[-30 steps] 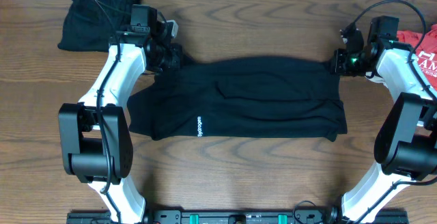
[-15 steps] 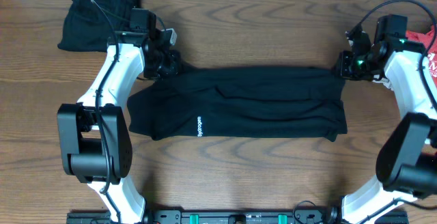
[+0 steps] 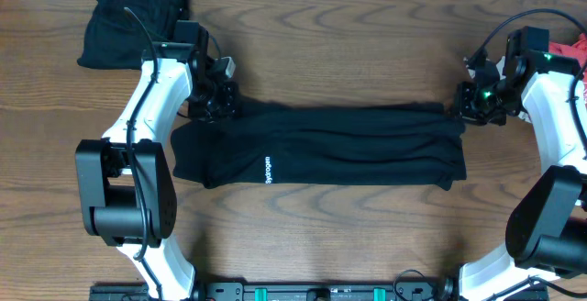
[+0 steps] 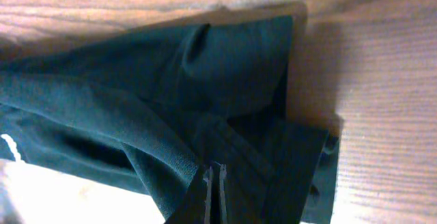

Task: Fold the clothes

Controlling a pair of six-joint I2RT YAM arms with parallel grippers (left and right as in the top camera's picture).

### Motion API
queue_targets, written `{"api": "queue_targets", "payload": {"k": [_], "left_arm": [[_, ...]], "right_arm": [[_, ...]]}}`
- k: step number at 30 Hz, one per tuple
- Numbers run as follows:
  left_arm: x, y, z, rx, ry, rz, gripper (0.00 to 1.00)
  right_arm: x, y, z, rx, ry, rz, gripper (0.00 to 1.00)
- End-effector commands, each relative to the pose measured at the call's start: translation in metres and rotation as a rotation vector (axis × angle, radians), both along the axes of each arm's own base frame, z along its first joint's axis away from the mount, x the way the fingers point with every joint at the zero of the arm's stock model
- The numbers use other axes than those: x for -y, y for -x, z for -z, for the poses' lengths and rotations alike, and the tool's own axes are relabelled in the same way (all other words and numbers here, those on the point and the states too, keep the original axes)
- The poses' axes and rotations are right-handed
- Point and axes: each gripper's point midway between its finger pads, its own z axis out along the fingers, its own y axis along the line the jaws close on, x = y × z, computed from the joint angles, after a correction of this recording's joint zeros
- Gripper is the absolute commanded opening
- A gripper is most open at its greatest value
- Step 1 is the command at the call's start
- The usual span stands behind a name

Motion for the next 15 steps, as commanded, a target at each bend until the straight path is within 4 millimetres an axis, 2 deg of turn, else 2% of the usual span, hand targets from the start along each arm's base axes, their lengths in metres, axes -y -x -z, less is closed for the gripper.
{"api": "queue_targets", "payload": {"k": [1,7,11,12,14,15], "left_arm": [[-0.014,0.006,-0.002,-0.016,-0.069,0.000,0.24],[-0.020,0.030,-0.001,-0.114,-0.101,0.003,0.24],[-0.032,0.041,0.001,-0.157,-0.172,0.006,0.24],[-0.036,0.042,0.001,-0.164,-0.195,0.008,0.24],[-0.042,0.046,0.001,-0.179,-0.235,0.003,0.24],[-0.044,0.048,0.001,-0.186,-0.241,0.005,0.24]], "right_arm": [[0.001,0.004,-0.002,-0.011,0.002,0.013,0.04],[0.006,0.022,0.002,-0.099,0.037,0.040,0.08],[0.009,0.036,0.004,-0.161,0.060,0.048,0.08],[0.010,0.039,0.004,-0.174,0.063,0.048,0.11],[0.010,0.045,0.004,-0.202,0.069,0.047,0.33],[0.011,0.049,0.004,-0.218,0.075,0.046,0.37]]}}
